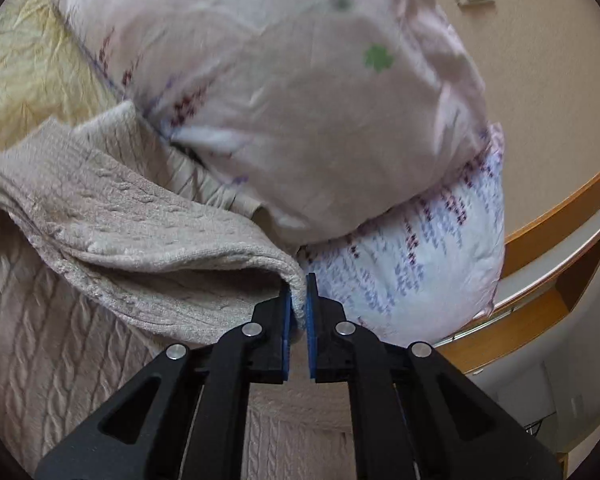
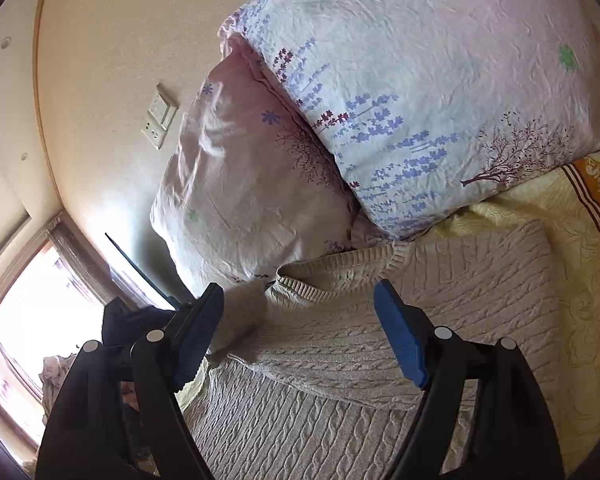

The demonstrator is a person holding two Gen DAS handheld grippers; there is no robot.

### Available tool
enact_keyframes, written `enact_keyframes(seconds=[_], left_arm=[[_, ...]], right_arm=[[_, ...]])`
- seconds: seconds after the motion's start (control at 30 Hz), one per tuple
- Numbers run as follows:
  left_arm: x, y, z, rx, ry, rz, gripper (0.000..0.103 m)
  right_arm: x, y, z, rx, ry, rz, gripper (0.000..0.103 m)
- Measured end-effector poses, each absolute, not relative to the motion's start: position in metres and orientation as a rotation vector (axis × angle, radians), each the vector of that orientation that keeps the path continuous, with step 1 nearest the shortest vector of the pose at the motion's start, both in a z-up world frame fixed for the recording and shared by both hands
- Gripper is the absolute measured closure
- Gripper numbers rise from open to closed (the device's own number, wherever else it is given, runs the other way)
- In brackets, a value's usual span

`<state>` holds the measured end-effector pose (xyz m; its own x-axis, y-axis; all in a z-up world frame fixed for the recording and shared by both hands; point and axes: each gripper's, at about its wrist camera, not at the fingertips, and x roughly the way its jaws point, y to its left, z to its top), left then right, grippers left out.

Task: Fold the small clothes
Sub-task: 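Fold the held sleeve across the sweater front with the left tool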

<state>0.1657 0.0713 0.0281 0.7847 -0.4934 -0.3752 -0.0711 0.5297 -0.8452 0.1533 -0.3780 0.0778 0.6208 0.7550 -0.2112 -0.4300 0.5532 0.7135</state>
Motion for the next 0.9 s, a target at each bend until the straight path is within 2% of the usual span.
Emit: enact_keyframes(seconds=[0.1,0.13,0.2,0.23,0.37,0.4,0.53,0.63,0.8,0.9], left_arm=[[0.166,0.059,-0.003,-1.038,0.736,-0.25,0.087],[0.165,0.06,-0.008,-1.059,0.748,-0.236,0.073],[0.16,0.071,-0.011,-1.105,0.733,-0.192,0.056],[0.158,0.078,-0.009,-1.126,0.714,-0.174,0.055],[0.156,0.108,0.002,-1.176,0.658,-0.109,0.055],[0.155,0.117,0.002,-1.197,0.646,-0.092,0.057],[0.159,0.121,0.01,-1.208,0.596,-0.067,0.094],[0.167,0.087,0.032,-1.057,0.567,-0.106,0.096],[0.18,-0.027,0.06,-0.641,0.596,-0.29,0.096],[0.178,-0.098,0.052,-0.357,0.665,-0.383,0.095]], right_arm=[[0.153,-0.379,0.077,0.668,0.542,0.738,0.024],[0.153,-0.38,0.077,0.67,0.542,0.737,0.024],[0.153,-0.381,0.078,0.675,0.54,0.738,0.024],[0.153,-0.382,0.079,0.677,0.539,0.735,0.024],[0.152,-0.388,0.081,0.691,0.526,0.716,0.024],[0.152,-0.39,0.082,0.696,0.521,0.711,0.024],[0.152,-0.399,0.084,0.716,0.503,0.699,0.024],[0.151,-0.405,0.085,0.735,0.489,0.694,0.024],[0.152,-0.415,0.085,0.756,0.478,0.674,0.024],[0.155,-0.416,0.081,0.765,0.494,0.664,0.024]])
